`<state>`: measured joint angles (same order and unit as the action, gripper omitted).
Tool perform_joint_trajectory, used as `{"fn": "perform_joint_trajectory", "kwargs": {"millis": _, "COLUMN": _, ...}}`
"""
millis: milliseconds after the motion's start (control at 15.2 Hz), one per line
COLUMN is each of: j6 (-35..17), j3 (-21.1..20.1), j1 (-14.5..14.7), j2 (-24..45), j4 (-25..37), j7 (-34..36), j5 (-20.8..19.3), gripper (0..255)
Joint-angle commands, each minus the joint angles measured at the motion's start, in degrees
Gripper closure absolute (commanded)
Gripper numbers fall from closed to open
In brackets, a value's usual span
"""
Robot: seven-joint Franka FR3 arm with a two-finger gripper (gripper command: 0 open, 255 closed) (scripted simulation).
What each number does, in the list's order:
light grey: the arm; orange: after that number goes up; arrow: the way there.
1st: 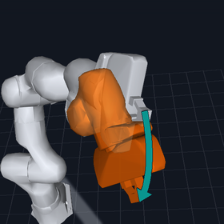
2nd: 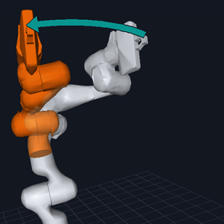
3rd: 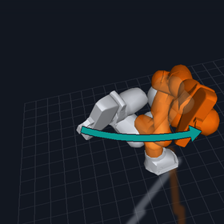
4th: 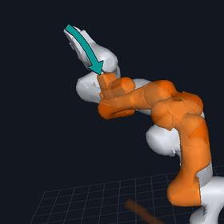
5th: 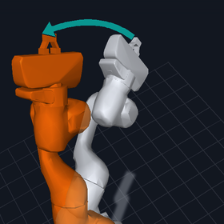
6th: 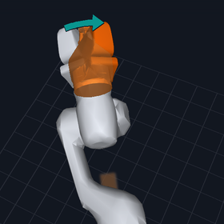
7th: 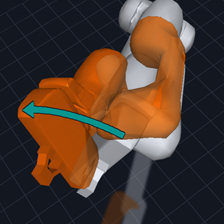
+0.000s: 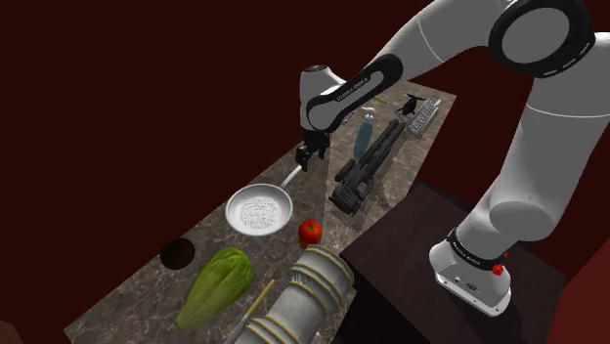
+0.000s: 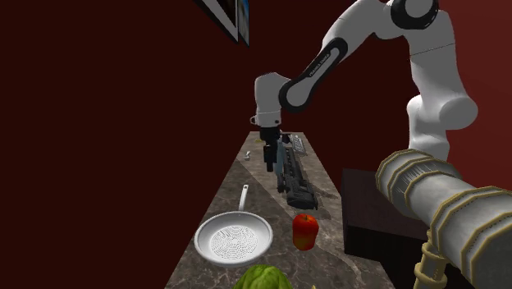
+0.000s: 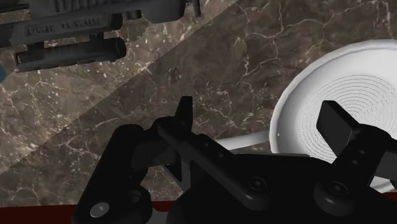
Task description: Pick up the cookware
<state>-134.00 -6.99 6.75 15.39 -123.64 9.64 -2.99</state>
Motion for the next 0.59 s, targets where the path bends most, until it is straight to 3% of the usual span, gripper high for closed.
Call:
{"fn": "perform_joint_trajectory", "kwargs": {"millis": 0, "j6": -0.83, "j3": -0.10, "j1": 0.54, "j2": 4.42, "j4": 3.43, "j7": 0.60, "j5": -0.34, "gripper": 0}}
{"fn": "perform_joint_trajectory", "kwargs": {"millis": 528, "j6": -2.69, "j3": -0.19, "j1": 3.35, "j2": 22.05, "j4": 18.61, "j7": 2.60, "j5": -1.38, "gripper": 0}}
